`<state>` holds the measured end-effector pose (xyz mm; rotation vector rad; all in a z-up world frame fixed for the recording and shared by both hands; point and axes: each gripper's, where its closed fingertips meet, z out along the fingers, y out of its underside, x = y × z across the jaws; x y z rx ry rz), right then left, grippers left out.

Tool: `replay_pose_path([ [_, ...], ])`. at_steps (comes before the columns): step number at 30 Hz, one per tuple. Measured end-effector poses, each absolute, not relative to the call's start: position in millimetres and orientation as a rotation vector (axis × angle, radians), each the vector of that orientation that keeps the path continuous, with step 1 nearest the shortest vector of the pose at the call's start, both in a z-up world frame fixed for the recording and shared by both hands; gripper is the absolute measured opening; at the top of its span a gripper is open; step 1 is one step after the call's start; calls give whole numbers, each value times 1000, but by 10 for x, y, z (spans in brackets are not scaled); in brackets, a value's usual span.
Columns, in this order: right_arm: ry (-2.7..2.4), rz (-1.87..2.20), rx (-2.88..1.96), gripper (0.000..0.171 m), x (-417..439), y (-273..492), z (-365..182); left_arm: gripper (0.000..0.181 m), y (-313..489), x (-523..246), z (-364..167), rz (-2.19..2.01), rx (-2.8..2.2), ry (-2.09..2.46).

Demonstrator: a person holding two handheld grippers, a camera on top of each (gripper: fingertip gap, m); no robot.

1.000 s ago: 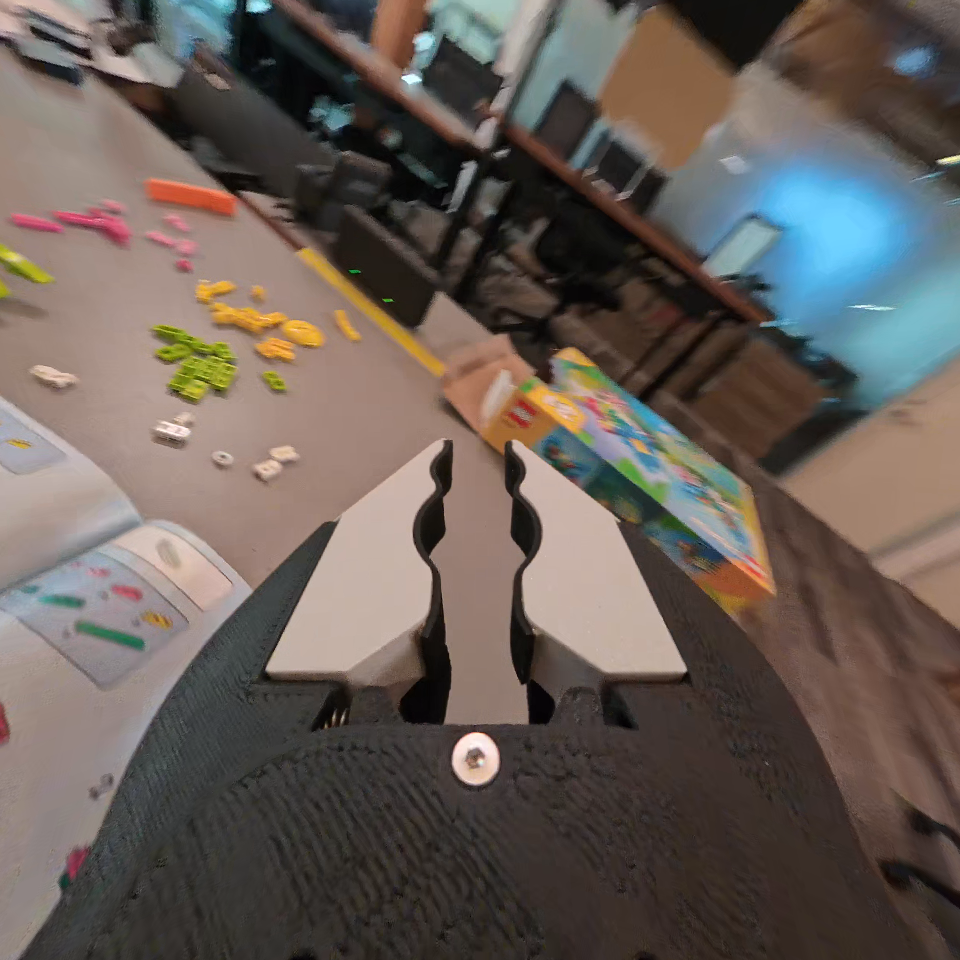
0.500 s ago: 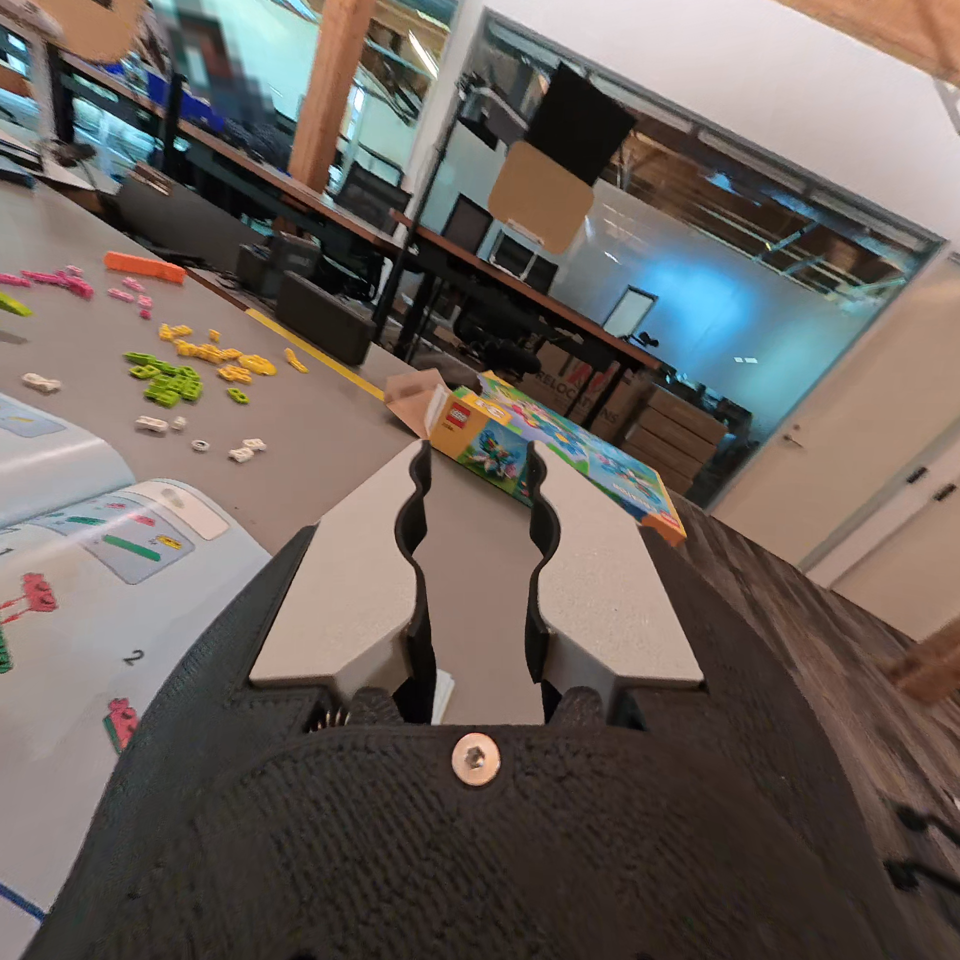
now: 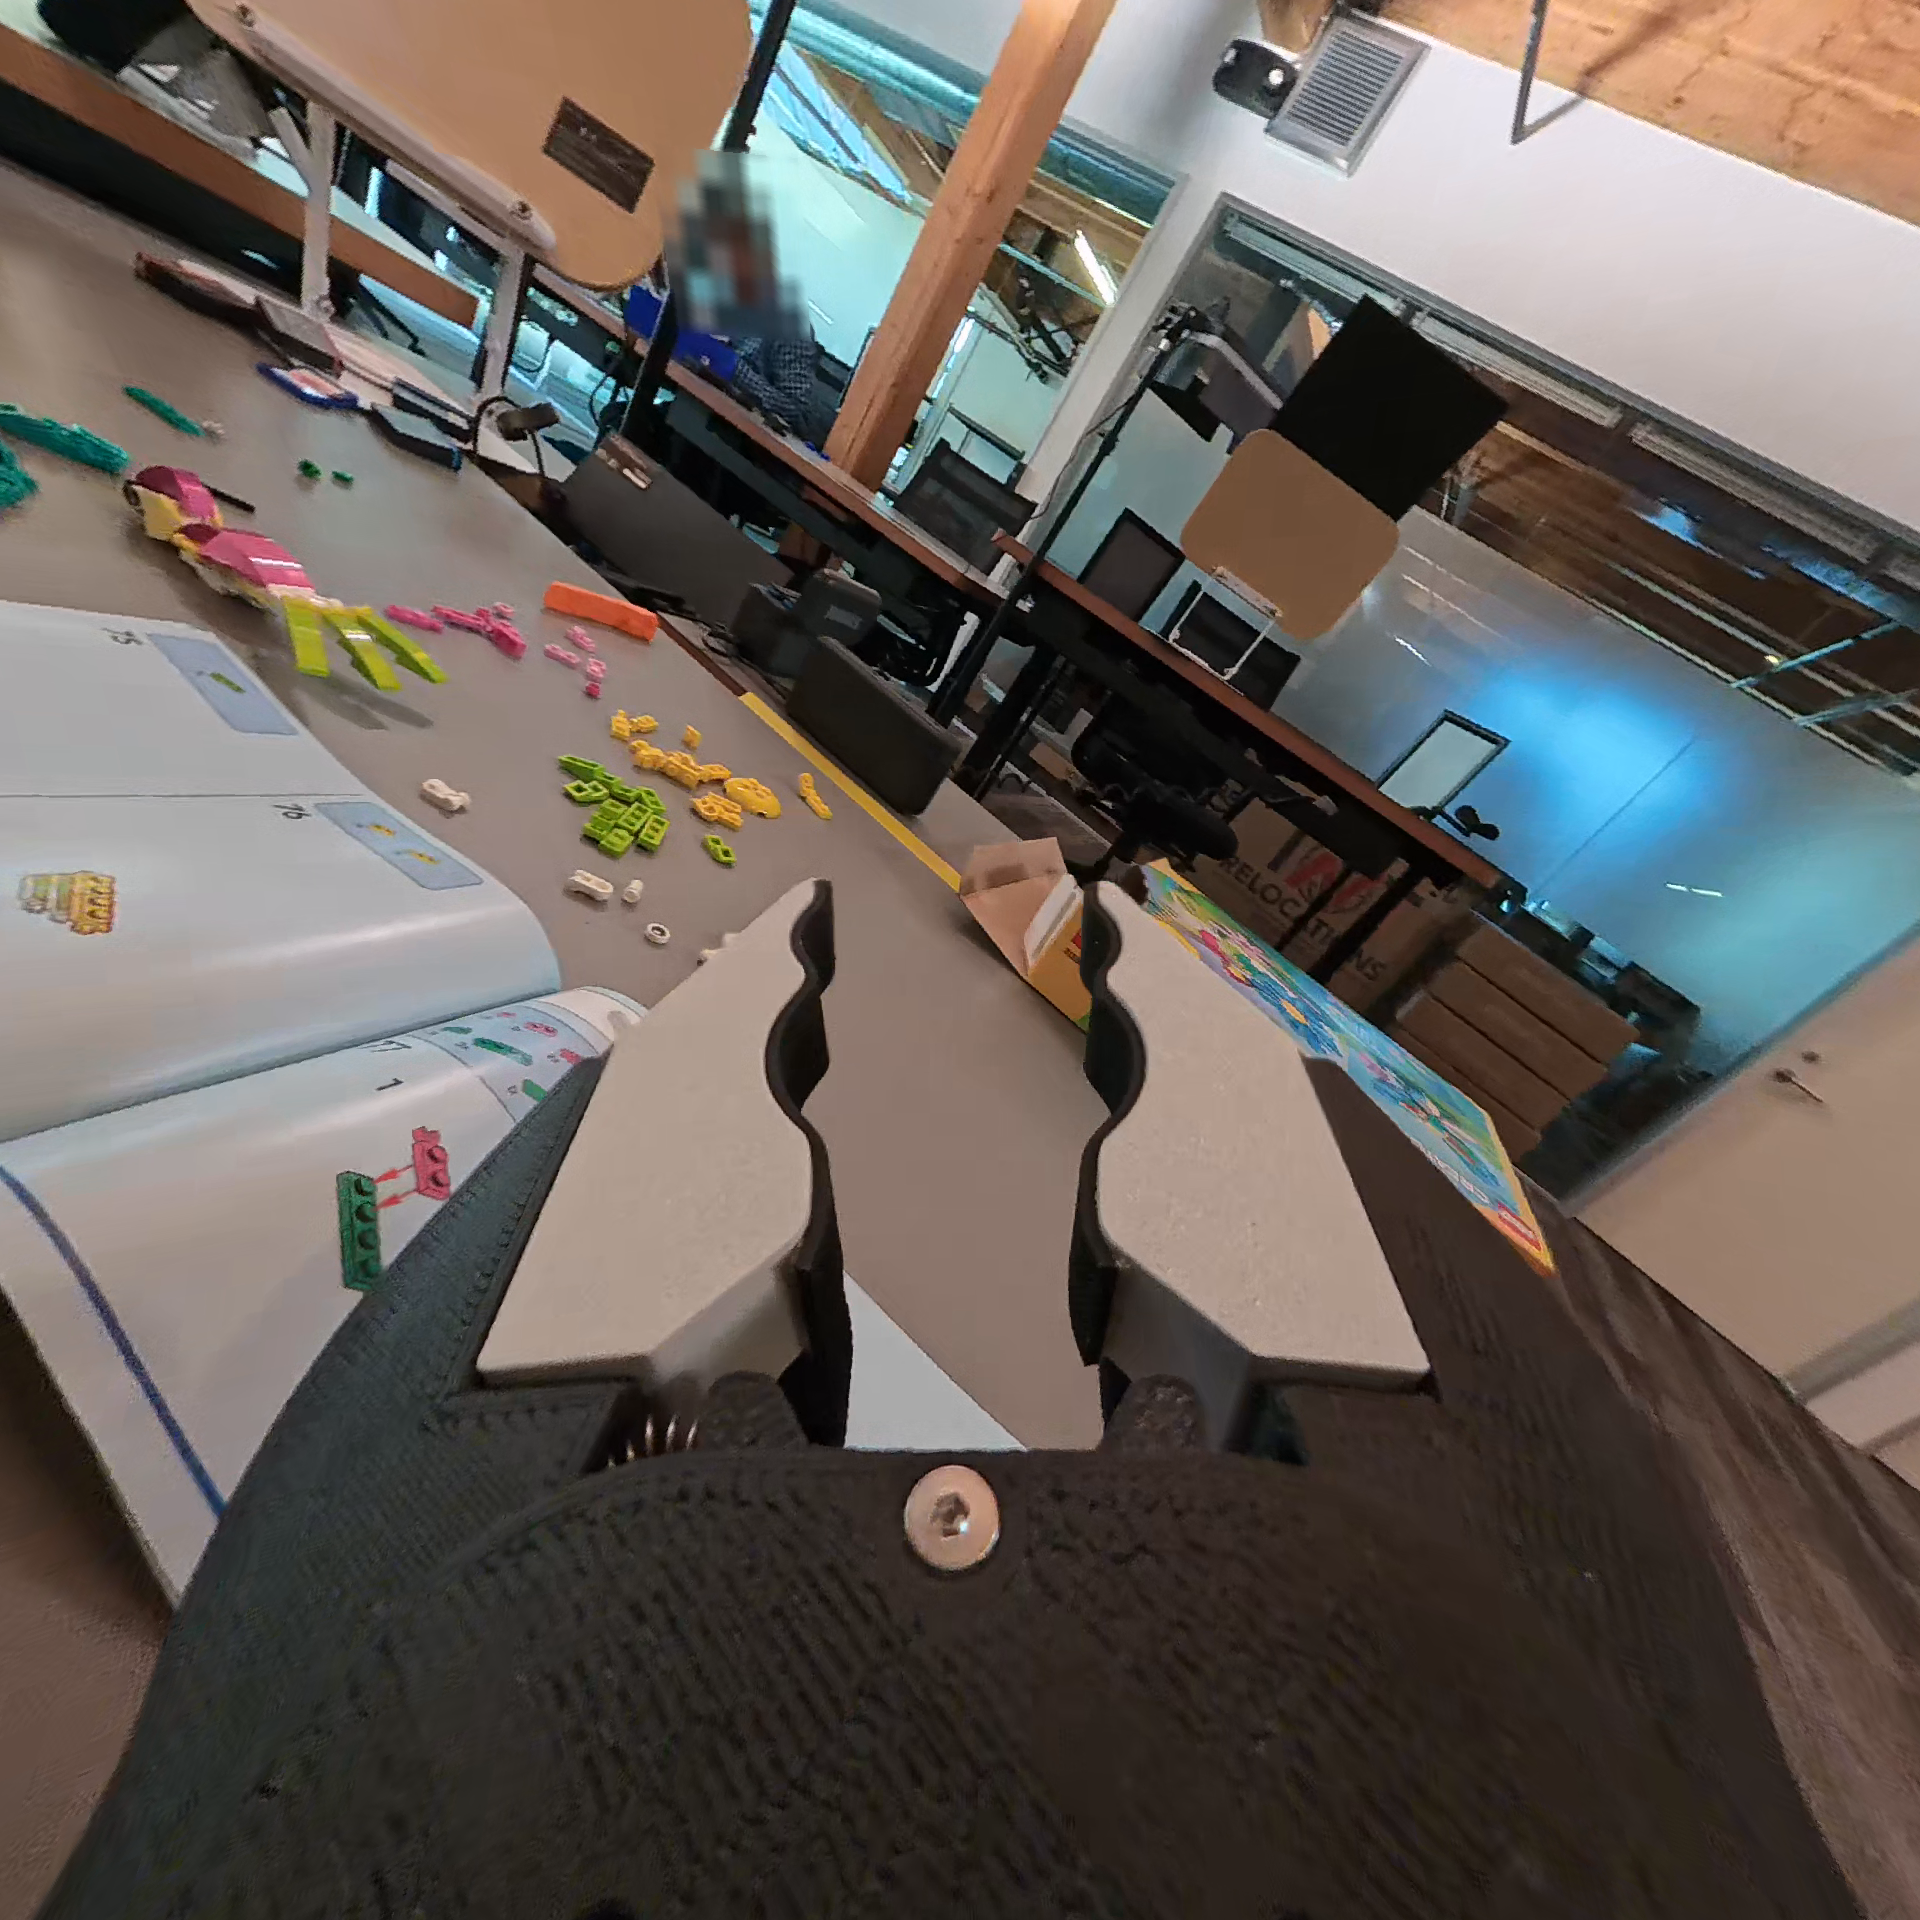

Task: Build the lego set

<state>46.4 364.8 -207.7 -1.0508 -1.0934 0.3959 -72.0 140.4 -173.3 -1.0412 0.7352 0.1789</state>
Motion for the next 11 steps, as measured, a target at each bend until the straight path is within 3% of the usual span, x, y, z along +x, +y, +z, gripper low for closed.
replay_pose_path([
  [3,-1127,359,-1038,45,434,3615,-2093,0,1304,-388,-1940,-21,-1051,932],
  [6,-1134,327,-1041,42,434,3633,-2116,13,1314,-216,-2144,-213,-1156,1015],
  [11,-1097,355,-1097,39,435,3719,-2160,15,1652,-341,-2246,-243,-1433,880],
])
